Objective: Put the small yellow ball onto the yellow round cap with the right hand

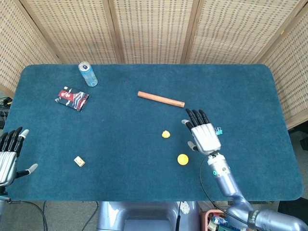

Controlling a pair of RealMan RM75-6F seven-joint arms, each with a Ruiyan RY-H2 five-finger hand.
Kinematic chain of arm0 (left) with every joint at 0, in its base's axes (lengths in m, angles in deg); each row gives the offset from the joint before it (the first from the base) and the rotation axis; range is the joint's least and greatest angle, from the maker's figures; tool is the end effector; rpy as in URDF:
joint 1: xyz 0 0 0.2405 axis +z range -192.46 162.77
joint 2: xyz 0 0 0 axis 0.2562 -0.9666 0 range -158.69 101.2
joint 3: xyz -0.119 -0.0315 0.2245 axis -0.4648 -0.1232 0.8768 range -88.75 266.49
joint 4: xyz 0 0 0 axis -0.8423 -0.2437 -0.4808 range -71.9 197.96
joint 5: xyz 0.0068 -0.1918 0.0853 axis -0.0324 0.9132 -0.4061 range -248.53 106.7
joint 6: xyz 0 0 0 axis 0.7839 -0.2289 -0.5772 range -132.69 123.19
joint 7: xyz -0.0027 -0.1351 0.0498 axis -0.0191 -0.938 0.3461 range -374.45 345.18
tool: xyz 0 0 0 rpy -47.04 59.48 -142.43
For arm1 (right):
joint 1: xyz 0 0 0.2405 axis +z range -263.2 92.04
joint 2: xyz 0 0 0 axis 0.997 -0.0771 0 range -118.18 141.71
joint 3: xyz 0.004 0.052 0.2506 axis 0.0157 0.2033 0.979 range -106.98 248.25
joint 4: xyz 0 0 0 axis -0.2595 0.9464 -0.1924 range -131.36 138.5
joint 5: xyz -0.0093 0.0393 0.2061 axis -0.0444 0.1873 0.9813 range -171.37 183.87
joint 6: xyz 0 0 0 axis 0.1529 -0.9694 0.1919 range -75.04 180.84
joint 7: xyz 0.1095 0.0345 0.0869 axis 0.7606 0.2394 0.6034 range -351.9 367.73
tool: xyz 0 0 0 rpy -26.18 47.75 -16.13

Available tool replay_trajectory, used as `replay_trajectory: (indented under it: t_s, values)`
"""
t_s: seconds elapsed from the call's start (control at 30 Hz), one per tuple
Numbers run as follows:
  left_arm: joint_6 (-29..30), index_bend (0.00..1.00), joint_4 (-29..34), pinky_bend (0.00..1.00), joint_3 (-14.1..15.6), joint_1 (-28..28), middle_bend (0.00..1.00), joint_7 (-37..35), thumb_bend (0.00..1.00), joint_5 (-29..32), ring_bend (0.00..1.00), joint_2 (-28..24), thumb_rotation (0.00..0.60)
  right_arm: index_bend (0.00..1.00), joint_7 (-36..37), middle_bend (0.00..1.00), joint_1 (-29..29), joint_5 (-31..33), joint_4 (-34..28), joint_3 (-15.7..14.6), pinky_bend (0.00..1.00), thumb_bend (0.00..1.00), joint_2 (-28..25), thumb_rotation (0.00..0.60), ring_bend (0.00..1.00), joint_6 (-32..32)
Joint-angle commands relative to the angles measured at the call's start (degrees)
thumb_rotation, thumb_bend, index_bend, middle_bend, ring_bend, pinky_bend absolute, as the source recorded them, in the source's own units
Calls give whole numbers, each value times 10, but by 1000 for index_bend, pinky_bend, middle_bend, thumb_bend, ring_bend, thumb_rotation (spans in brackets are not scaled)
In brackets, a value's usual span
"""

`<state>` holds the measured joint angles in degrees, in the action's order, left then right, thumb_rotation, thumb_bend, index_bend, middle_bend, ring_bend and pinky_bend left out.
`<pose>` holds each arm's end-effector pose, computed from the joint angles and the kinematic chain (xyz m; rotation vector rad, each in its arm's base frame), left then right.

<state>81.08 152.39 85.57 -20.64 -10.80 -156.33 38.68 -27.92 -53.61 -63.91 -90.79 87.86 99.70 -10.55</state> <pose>-0.3131 0.1882 0.1486 -1.3902 -0.8368 -0.8811 -0.1386 -0.3196 0.0221 1.7167 -0.7356 0.9683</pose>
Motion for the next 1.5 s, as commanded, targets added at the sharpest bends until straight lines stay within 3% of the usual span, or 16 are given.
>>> replay_trajectory:
  t_s: [0.03,0.4,0.67,0.97,1.5]
  values:
    - [-2,0,-2,0,-1,-1,0,-4,106,2,0,0,600,268,-55,7,59,72,43,28,41,204,60,600,0,43]
    - [-14,0,-11,0,-4,-5,0,-17,106,14,0,0,600,298,-130,32,159,185,146,44,60,206,164,600,0,86]
    - [-18,0,-17,0,-6,-6,0,-19,105,18,0,1,600,340,-171,69,209,249,212,49,77,206,203,600,0,91]
    - [-13,0,-13,0,-4,-6,0,-16,106,11,0,-1,600,400,-183,115,223,281,255,36,98,206,214,600,0,83]
    - [-5,0,-6,0,-3,-3,0,-12,106,7,0,-3,600,422,-164,145,218,299,241,13,100,206,196,600,0,72]
